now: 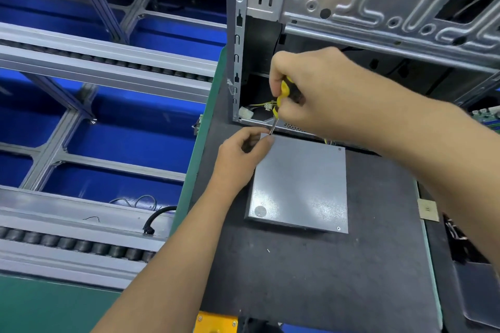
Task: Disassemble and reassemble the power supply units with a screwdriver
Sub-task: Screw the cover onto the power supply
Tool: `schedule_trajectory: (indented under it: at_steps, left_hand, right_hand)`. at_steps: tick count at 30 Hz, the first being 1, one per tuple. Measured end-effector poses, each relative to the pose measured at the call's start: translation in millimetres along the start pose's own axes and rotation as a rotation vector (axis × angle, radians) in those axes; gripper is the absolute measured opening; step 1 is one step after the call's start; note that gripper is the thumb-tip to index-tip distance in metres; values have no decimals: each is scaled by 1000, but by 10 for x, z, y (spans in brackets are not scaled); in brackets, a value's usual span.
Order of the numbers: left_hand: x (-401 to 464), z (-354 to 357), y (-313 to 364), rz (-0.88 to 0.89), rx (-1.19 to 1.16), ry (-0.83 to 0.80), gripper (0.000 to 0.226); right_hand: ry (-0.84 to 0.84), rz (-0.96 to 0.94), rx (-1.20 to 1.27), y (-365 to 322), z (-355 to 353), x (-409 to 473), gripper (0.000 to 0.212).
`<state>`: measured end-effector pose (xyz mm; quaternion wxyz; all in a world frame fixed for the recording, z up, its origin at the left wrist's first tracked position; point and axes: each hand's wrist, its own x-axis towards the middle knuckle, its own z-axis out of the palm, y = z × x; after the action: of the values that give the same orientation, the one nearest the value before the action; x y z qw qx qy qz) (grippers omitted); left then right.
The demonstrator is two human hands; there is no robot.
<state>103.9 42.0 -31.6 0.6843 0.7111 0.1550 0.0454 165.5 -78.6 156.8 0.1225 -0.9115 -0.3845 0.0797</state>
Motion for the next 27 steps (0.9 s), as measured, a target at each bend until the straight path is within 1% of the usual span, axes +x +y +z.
schedule_trajectory:
  at_steps: [5, 8, 9, 11, 13, 14, 16, 18, 19, 20, 22, 23, 25, 27]
  left_hand:
    - [9, -29, -72, -81, -60, -51, 22]
    - [-57, -184, -151, -213, -342, 5, 33]
    - [-95, -257, -192, -245, -402, 28, 37]
    - [-188, -375, -278, -276, -446, 36, 43]
    - [-288, -441, -345, -285, -458, 21, 44]
    - [-323, -453, -359, -283, -457, 14, 43]
    - [-370, -450, -359, -271, -429, 6, 42]
    - [-397, -424, -333, -237, -369, -7, 41]
    - [-412, -401, -317, -216, -330, -22, 43]
    - [-433, -371, -306, -195, -287, -42, 50]
    - [-507, -282, -304, -164, -215, -107, 73]
    - [-548, -225, -320, -158, -207, -150, 81]
    - [-613, -110, -369, -145, -228, -200, 88]
    - [-663, -33, -395, -143, -268, -171, 89]
  right_hand:
    - [-12, -10, -239, 21, -71, 112, 10]
    - [-18, -32, -328, -3, -46, 164, 15]
    - [-43, -34, -331, -5, -43, 184, 16]
    - [-101, -23, -302, -22, -57, 223, 13]
    - [-122, -33, -287, -30, -81, 247, 9]
    - [-102, -38, -301, -27, -89, 253, 6]
    - [-73, -39, -359, -31, -94, 251, 24]
    - [-74, 6, -362, -56, -90, 258, 39]
    - [-100, 25, -367, -81, -97, 263, 40]
    - [-125, 19, -358, -89, -103, 279, 34]
    - [-187, -22, -318, -126, -134, 301, 16]
    - [-218, -45, -321, -158, -162, 300, 14]
    - [-210, -73, -340, -173, -213, 320, 14]
    - [-203, -42, -433, -145, -212, 348, 21]
